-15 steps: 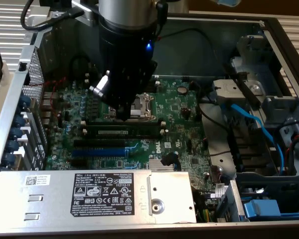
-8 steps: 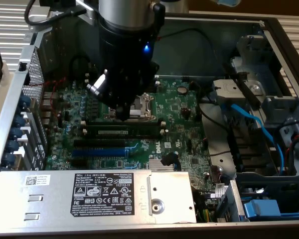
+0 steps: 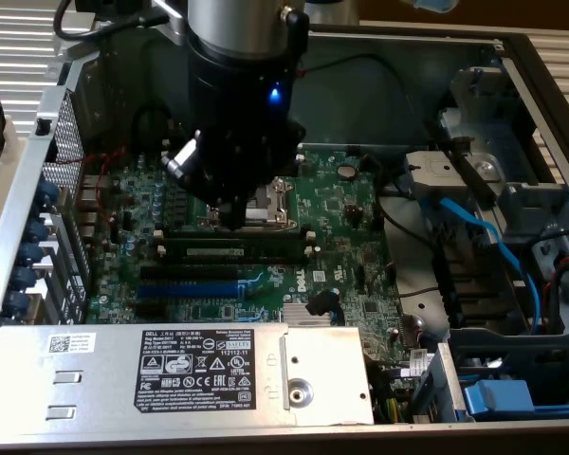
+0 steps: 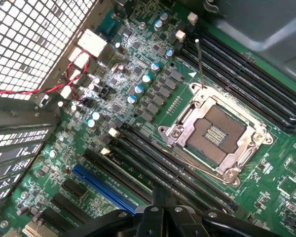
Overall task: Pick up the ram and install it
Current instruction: 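Press down the ram until it locks into place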
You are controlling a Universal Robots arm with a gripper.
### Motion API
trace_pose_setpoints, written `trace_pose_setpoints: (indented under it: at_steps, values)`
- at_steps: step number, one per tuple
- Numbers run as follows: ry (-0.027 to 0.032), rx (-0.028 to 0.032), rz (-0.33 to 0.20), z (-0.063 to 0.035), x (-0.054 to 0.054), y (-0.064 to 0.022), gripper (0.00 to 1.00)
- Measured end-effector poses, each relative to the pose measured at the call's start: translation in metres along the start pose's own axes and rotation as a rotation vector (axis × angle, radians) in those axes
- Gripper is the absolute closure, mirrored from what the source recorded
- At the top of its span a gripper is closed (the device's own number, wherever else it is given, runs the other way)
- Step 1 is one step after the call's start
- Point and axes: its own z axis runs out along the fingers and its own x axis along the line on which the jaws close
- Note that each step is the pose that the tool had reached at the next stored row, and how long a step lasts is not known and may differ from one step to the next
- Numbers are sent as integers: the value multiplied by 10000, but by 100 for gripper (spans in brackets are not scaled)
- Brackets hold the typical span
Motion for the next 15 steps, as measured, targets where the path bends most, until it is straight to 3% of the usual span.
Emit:
trace_pose_setpoints:
  at_steps: [15]
  values:
    - [55,-138,1969,7,-1,0,90]
